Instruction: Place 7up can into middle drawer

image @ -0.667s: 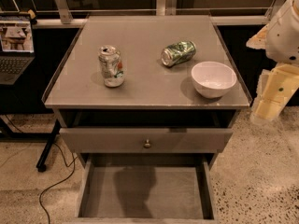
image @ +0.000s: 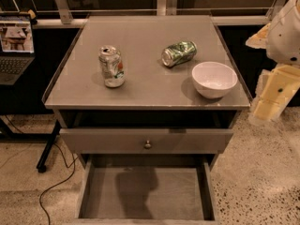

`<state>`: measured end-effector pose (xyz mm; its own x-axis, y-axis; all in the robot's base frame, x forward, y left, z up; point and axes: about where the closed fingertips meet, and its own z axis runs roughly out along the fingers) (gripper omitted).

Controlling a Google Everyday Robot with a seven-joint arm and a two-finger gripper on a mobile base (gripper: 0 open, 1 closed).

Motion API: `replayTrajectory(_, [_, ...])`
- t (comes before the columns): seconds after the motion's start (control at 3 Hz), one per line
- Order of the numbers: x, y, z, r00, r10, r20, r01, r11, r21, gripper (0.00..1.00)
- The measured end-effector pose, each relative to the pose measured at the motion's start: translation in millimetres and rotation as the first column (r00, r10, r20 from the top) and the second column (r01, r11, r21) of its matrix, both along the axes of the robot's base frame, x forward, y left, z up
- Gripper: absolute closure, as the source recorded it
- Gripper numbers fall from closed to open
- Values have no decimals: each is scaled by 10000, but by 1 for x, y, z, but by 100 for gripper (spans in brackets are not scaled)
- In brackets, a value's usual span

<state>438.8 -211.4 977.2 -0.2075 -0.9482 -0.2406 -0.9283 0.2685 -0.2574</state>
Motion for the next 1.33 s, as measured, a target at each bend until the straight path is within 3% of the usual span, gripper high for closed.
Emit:
replayTrajectory(0.33, [5, 23, -2, 9990, -44, 450, -4, 9944, 1056, 0])
replayTrajectory(0.67, [16, 55, -5, 9930, -738, 918, 465, 9619, 2694, 0])
replayTrajectory(1.0, [31, 86, -2, 9838, -1375, 1147, 741, 8959, 4380, 0])
replayTrajectory(1.33, [34, 92, 7, 9802, -1459, 1336, 685, 8840, 4624, 0])
